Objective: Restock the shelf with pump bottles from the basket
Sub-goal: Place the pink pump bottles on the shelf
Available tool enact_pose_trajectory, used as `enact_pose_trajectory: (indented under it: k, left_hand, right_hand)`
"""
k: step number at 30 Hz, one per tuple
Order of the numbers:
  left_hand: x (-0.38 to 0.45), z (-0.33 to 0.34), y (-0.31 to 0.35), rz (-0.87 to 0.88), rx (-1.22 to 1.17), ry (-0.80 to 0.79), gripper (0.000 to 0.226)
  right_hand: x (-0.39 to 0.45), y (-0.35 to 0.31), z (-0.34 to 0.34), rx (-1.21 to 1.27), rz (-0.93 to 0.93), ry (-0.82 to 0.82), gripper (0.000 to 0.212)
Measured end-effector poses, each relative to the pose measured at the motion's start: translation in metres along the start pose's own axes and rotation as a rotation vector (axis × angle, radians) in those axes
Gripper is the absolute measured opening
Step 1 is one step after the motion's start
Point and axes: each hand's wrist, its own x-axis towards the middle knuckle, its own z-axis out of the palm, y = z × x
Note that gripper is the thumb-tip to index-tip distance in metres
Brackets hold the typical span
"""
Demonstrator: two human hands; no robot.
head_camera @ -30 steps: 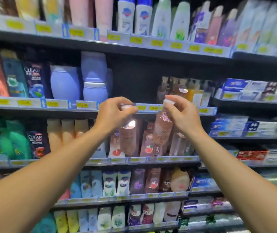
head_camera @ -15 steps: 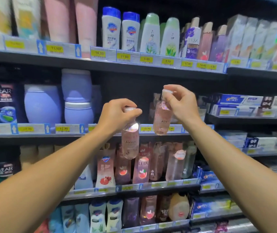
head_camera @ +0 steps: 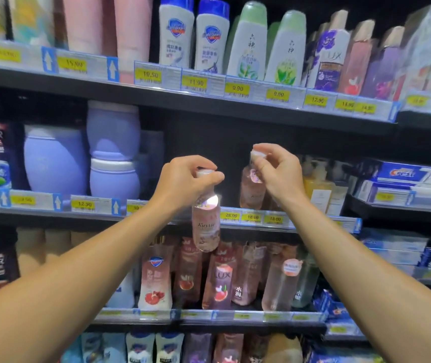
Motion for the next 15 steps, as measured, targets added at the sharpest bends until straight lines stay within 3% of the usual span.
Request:
enact_pose_trajectory:
  k: [7,15]
  left_hand:
    - [0.002,0.006,-0.007,-0.009,0.017,-0.035,0.012]
    - [0.007,0.006,-0.016,-0.015,-0.006,-0.072,0.009]
  right_hand:
    - [0.007,0.011,0.011,-0.11,0.059,-0.054,0.016]
    - [0.019,0.005,0.002,-0.553,0.017,-0.194,0.034]
